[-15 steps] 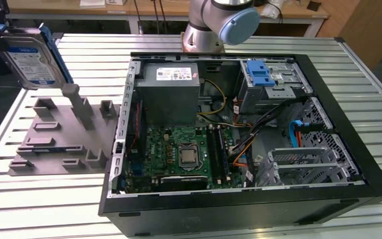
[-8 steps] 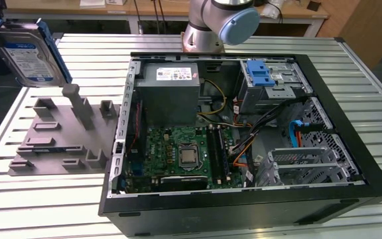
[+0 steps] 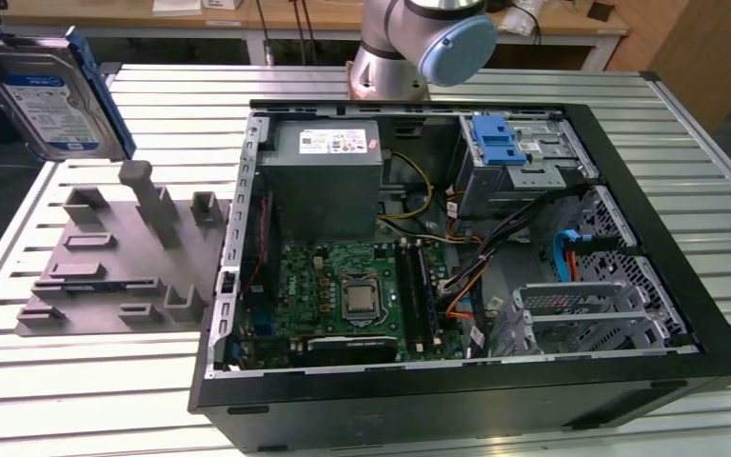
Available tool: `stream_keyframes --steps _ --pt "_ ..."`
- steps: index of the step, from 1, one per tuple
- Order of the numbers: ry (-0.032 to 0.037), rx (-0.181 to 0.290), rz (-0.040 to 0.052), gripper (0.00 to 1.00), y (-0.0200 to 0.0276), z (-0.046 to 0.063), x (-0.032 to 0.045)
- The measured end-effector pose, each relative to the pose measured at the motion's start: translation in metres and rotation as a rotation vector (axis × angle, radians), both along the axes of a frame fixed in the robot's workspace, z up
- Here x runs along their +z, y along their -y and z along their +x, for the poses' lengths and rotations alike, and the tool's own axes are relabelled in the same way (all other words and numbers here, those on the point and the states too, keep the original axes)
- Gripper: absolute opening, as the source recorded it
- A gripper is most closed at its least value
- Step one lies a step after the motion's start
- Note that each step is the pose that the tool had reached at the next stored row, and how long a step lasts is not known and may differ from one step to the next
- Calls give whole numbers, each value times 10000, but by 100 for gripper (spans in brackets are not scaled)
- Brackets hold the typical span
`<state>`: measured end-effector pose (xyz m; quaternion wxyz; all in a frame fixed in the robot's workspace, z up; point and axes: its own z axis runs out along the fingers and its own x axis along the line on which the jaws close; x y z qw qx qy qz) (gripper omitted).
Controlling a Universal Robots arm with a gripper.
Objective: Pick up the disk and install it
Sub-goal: 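Pick up the disk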
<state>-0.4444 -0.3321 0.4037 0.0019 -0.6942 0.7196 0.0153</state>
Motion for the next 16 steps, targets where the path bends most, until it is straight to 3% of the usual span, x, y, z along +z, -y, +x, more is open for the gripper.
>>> stream_keyframes --steps 6,16 --pt "-1 0 -1 36 0 0 67" --pt "-1 0 0 36 -1 0 240"
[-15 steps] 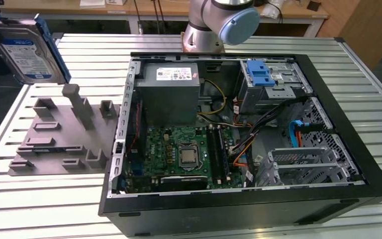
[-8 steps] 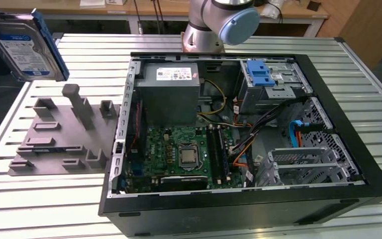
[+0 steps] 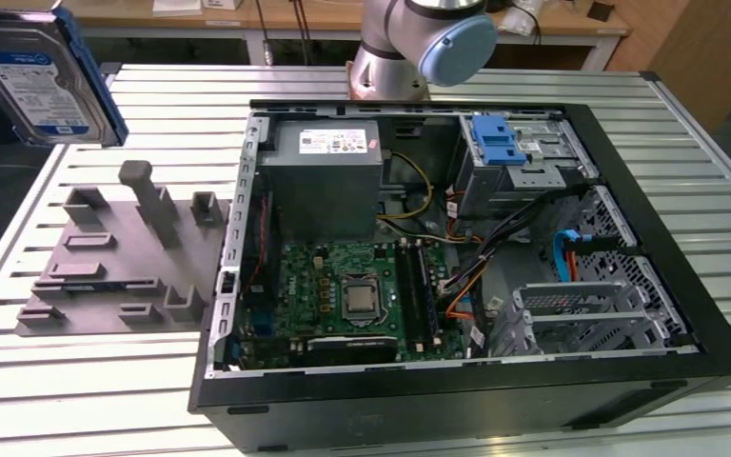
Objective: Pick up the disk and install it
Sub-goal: 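Pick up the disk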
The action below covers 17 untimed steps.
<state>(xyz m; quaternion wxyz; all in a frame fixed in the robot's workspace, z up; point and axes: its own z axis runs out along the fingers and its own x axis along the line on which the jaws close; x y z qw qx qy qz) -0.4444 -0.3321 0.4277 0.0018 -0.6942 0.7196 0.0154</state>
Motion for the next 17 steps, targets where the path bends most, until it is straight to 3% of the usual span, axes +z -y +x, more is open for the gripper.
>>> stream_keyframes --steps 17 --pt "0 0 0 36 0 0 328"
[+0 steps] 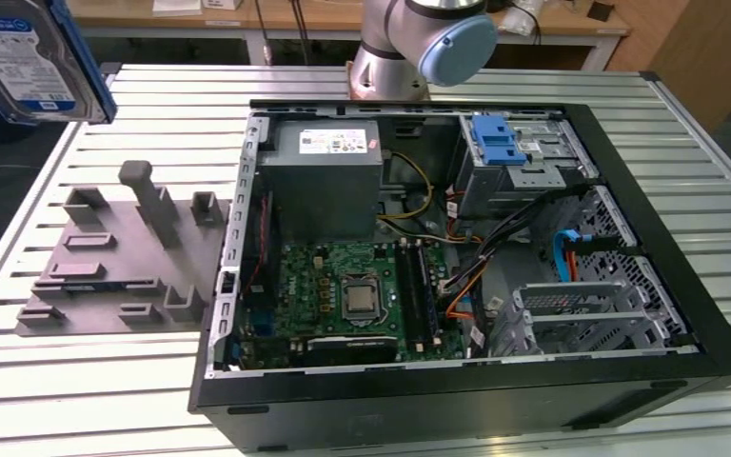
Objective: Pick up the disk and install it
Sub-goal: 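Pick up the disk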
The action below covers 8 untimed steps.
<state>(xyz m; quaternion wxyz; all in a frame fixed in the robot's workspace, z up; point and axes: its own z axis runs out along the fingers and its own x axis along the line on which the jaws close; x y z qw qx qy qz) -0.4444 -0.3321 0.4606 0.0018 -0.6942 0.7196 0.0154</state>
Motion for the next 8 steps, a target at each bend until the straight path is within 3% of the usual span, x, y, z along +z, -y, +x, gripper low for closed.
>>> stream_keyframes --steps 8 --pt "0 0 0 36 0 0 158"
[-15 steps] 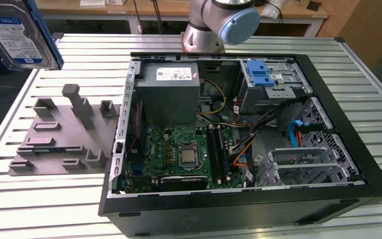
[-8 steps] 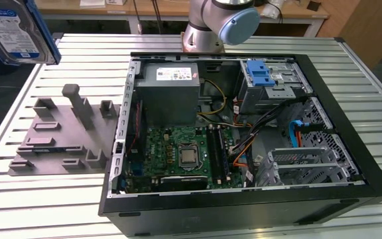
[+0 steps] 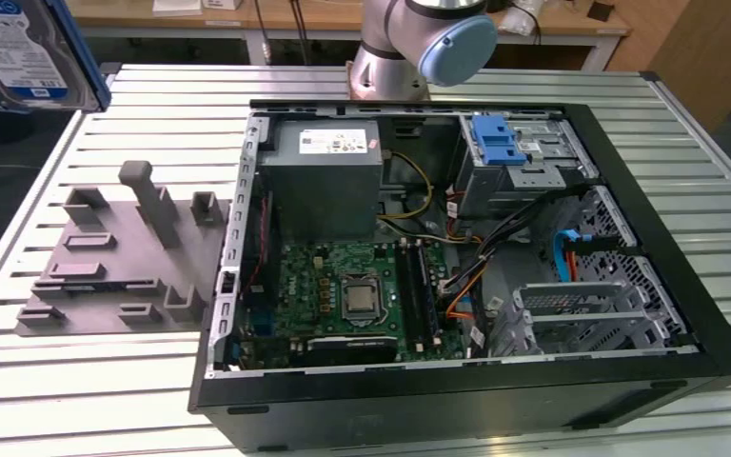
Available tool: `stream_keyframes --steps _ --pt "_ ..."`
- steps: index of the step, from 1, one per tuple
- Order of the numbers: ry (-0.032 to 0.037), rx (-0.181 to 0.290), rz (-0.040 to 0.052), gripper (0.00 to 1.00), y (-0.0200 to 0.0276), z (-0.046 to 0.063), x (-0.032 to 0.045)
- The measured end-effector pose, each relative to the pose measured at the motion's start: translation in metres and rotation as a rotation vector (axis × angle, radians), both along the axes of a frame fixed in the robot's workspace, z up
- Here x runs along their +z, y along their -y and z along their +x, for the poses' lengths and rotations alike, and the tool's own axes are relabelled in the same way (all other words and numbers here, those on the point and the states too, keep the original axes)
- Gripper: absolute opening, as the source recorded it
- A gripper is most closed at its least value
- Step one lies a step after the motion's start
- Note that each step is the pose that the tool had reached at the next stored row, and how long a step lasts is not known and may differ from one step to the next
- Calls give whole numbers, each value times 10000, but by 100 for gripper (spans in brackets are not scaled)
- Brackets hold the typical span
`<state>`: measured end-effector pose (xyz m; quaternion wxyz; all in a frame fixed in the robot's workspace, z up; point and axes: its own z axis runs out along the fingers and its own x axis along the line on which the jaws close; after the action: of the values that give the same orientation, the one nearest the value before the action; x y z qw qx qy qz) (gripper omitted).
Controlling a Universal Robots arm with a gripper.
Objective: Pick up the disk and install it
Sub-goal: 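Pick up the disk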
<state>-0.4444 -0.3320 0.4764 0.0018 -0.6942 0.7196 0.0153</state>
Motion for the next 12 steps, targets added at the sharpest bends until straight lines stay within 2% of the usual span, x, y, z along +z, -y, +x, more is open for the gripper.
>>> stream_keyframes --steps 6,12 --pt "-1 0 0 36 0 0 122" --pt "-1 -1 0 36 0 0 202"
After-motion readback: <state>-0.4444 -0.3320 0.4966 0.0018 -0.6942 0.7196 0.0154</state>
